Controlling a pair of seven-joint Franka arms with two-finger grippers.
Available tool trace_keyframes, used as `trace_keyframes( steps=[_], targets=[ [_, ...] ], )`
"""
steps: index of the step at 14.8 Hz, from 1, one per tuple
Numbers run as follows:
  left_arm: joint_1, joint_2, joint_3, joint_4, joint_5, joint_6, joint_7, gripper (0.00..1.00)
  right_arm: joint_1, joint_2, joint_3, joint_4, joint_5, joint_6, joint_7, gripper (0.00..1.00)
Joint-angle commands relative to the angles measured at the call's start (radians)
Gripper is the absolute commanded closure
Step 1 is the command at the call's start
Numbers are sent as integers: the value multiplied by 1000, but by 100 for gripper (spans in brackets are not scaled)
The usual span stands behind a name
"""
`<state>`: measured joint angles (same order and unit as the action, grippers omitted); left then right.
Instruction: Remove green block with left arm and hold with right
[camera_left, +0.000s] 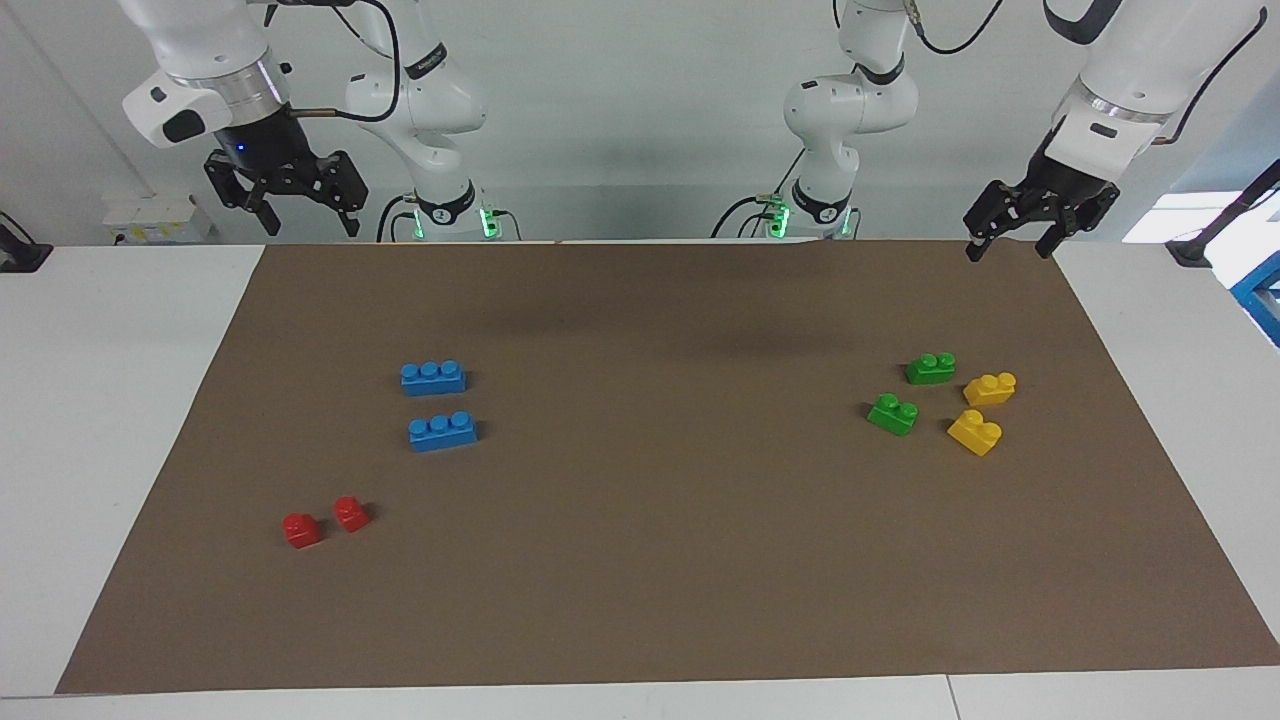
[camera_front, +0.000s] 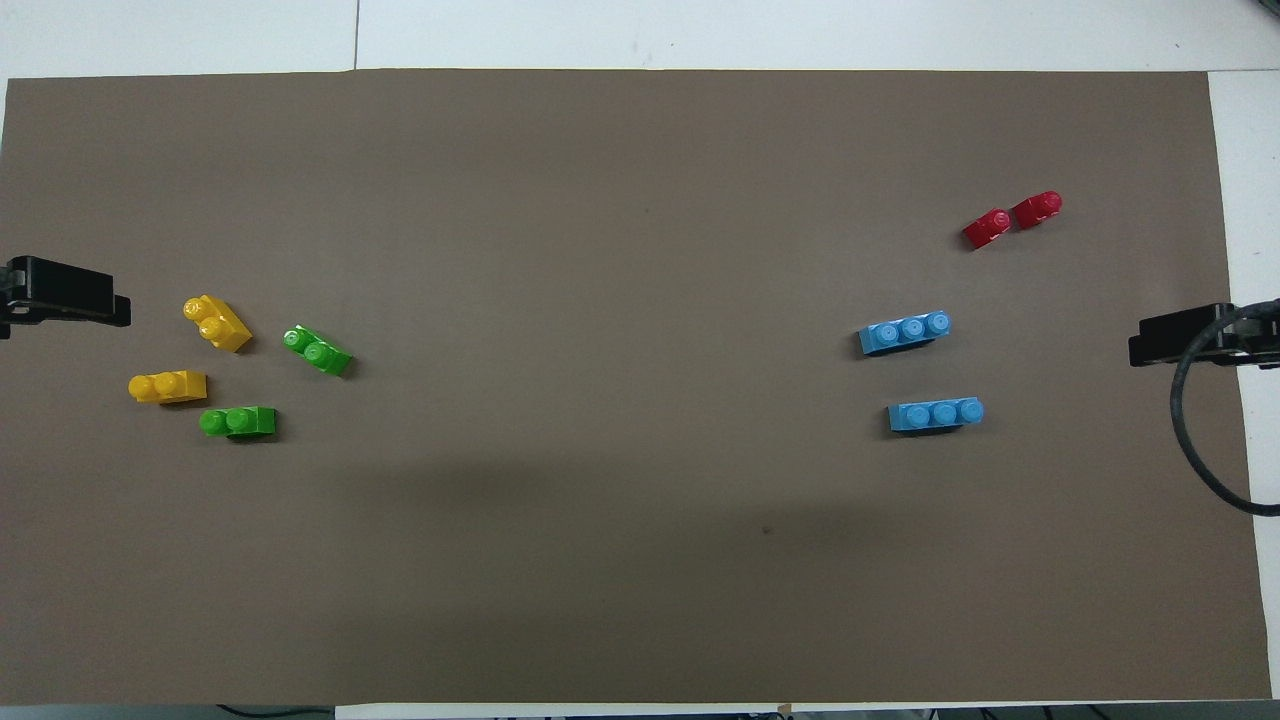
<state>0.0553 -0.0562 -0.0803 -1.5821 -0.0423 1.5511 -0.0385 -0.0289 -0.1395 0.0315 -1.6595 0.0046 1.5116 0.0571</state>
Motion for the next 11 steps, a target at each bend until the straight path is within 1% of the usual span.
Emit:
trace_keyframes(
  steps=[1, 11],
  targets=[
    [-11, 6, 8, 22, -2, -20, 3, 0, -14, -35, 10, -40, -22, 9, -14, 0],
    [-12, 6, 8, 22, -2, -17, 3, 0, -13, -40, 11, -49, -17, 10, 13, 0]
  ],
)
